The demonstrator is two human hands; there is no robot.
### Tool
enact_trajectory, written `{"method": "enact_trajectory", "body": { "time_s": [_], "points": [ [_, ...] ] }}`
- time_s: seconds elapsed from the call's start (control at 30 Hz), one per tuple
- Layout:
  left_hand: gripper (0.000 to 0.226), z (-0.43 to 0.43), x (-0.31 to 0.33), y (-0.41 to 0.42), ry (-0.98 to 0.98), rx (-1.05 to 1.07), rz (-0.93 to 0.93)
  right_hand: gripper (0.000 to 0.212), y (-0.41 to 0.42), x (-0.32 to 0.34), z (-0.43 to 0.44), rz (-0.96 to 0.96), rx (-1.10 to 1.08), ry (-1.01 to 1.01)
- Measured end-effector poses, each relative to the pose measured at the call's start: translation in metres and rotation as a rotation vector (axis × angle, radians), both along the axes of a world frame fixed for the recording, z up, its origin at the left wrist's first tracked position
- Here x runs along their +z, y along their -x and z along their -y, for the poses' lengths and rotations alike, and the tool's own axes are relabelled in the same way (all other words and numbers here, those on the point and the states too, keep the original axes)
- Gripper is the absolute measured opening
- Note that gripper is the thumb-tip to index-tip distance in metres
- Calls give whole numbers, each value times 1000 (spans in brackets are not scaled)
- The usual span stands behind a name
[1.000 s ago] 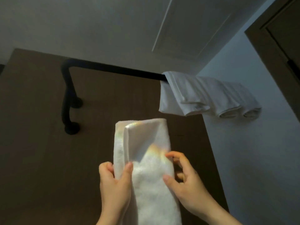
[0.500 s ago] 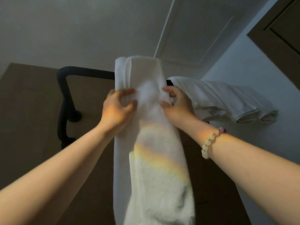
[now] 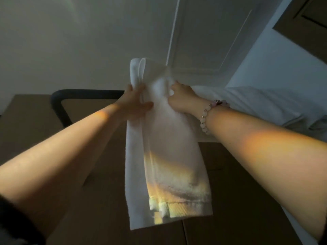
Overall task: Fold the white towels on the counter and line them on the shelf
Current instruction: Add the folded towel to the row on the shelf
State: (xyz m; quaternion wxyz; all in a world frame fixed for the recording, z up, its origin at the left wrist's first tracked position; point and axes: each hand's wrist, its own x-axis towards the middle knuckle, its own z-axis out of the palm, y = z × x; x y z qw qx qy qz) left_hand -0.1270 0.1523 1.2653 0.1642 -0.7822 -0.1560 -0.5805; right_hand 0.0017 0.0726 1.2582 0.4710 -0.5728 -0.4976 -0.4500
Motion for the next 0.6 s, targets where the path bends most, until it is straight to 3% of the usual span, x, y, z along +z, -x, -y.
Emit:
{"method": "enact_trajectory", "body": {
  "time_s": [0.13,0.23,0.4,0.5,0.6],
  "points": [
    [65,-3,10,-8,14,-5,-1,60,-6,4,-10,153,-49,54],
    [72,-6,18,-11,50,-27,-1,70,-10,9,-13,211,-124,102],
    [78,-11,20,-6,53,-64,-18,58,-4,20,-17,223,-221,114],
    [76,-12,9,-5,-172,56,125,47,-1,31,-17,201,-273,134],
    [69,-12,9,-9,-286,185,26,45,-3,36,-12,172,-285,179]
  ]
}}
